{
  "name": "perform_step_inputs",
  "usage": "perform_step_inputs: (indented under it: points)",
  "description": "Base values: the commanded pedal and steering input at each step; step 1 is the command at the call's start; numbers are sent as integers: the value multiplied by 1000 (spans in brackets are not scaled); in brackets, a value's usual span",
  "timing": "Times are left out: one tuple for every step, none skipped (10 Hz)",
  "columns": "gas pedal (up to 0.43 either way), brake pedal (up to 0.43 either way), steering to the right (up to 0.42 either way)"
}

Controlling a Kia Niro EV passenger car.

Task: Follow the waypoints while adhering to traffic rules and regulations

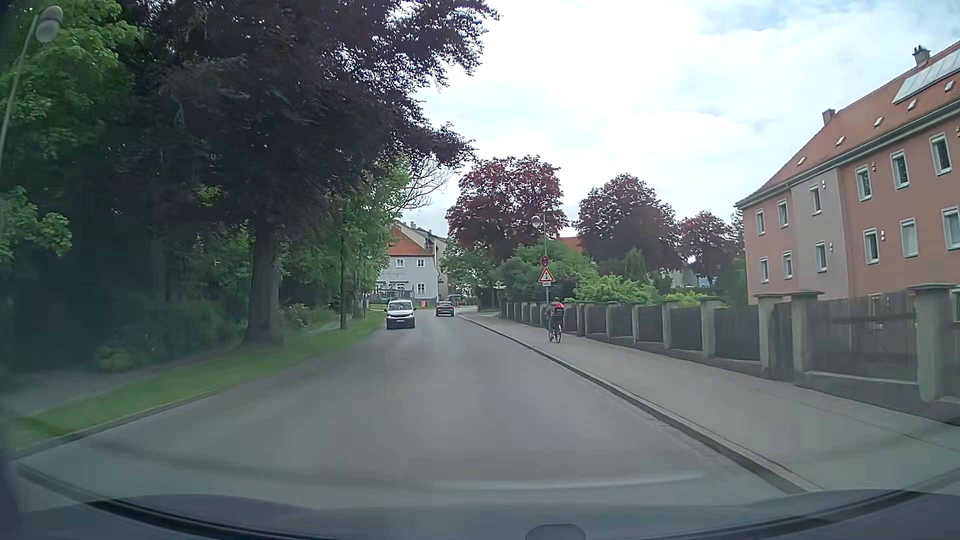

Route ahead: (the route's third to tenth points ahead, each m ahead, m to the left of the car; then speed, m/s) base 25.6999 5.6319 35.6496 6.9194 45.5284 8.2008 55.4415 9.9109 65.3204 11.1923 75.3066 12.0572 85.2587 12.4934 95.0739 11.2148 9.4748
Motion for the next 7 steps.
perform_step_inputs:
  points:
    - [157,0,-22]
    - [157,0,-22]
    - [157,0,-22]
    - [157,0,-22]
    - [157,0,-22]
    - [169,0,-22]
    - [209,0,-22]
